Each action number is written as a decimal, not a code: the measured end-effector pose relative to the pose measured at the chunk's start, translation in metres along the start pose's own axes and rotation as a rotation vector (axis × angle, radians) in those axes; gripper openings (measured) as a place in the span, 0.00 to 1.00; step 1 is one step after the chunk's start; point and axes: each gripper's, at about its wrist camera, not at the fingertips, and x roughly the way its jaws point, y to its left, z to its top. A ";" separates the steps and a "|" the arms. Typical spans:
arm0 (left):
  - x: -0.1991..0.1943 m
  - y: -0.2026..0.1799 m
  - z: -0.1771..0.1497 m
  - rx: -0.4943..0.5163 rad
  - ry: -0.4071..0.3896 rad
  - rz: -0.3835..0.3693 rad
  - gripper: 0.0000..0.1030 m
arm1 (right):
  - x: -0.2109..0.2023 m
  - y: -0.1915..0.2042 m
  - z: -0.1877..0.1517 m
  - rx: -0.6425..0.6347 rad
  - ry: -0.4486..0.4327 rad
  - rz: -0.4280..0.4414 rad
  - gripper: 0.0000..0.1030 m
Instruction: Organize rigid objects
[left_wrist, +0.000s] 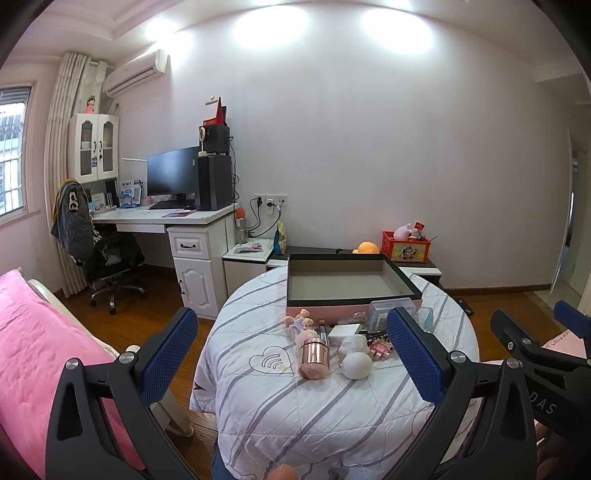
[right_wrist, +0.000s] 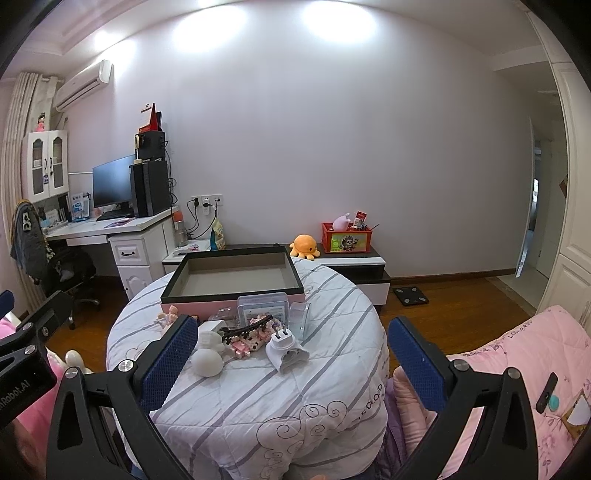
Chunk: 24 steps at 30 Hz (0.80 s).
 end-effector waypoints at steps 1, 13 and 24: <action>0.000 0.000 0.000 -0.001 -0.001 0.000 1.00 | -0.001 0.000 0.000 -0.002 -0.001 0.000 1.00; 0.001 0.000 -0.002 -0.004 -0.002 0.001 1.00 | 0.001 0.004 0.001 -0.004 0.002 0.006 1.00; 0.001 0.001 -0.002 -0.001 -0.003 0.000 1.00 | 0.001 0.006 0.001 -0.002 0.003 0.005 1.00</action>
